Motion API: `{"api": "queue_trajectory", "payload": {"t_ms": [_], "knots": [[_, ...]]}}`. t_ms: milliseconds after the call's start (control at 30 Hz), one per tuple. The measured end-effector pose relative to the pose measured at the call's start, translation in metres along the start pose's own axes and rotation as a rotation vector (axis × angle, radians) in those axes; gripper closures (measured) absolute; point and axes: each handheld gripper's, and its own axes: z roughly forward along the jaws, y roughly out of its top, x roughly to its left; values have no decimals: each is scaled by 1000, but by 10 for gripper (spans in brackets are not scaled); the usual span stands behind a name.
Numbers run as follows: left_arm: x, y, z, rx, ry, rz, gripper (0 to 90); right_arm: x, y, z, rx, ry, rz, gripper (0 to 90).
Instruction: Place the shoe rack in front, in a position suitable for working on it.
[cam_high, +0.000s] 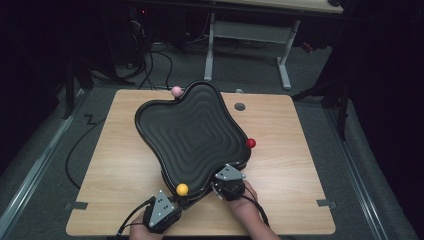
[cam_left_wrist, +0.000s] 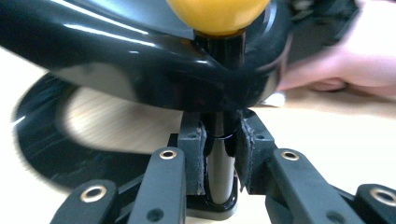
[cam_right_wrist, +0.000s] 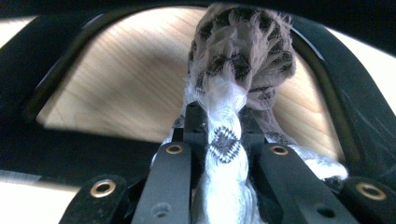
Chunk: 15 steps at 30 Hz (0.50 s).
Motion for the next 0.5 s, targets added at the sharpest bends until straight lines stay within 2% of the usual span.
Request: {"api": "queue_trajectory", "payload": {"t_ms": [100,167,333,433,500], "knots": [[8,0,3,-4,23,-18,741,1,-3,-5,3,-5,10,797],[11,1,7,-8,25,-21,742,1,-4,-7,1,-9,8,797],[11,5,18,-14,-3,-5,740,-4,-10,-20,0,-44,25,777],[10,8,23,-13,-28,-1,738,2,-12,-39,-49,-8,15,771],[8,10,24,-6,-40,14,736,10,-13,-47,-63,26,27,771]]}}
